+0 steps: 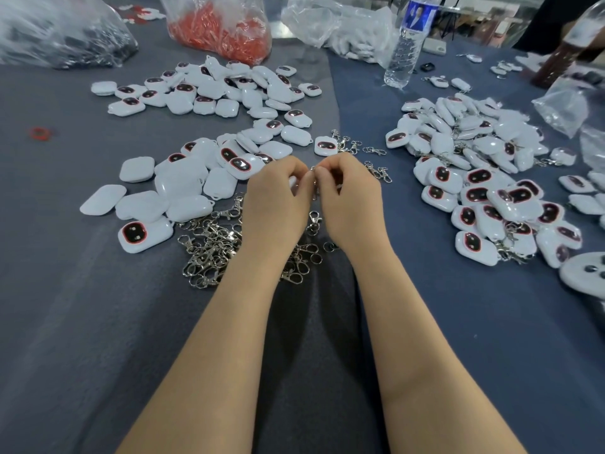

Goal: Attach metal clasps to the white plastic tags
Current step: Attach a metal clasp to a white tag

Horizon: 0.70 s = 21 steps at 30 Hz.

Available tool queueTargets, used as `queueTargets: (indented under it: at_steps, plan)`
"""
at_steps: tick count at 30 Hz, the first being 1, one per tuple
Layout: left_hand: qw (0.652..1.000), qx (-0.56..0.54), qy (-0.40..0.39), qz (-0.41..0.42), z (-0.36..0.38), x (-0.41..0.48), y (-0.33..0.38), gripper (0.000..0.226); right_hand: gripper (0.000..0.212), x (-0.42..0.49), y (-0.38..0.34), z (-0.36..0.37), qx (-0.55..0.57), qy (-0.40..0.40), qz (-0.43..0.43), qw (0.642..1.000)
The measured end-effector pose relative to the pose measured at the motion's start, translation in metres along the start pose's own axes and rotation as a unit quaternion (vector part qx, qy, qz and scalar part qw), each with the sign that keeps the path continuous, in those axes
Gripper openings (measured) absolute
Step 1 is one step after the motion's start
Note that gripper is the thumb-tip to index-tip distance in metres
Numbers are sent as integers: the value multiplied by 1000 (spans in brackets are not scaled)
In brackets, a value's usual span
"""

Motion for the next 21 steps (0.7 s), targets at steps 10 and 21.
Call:
queueTargets:
  at_steps: [10, 21]
  plan:
    - [998, -42, 18, -38, -3, 1, -7, 15, 9, 2, 2, 0, 93, -25, 34, 995]
    - [1000, -10, 3, -3, -1, 0, -2, 12, 13, -2, -5, 0, -50, 6, -43, 998]
Point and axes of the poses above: each hand's wrist, its own x-axis towards the middle knuckle, its own z-axis out of the palm, y = z × x, the point moved 8 cm from there along x, towards the middle knuckle, and after that the axes turned 7 degrees about z, right-handed, at the moved point
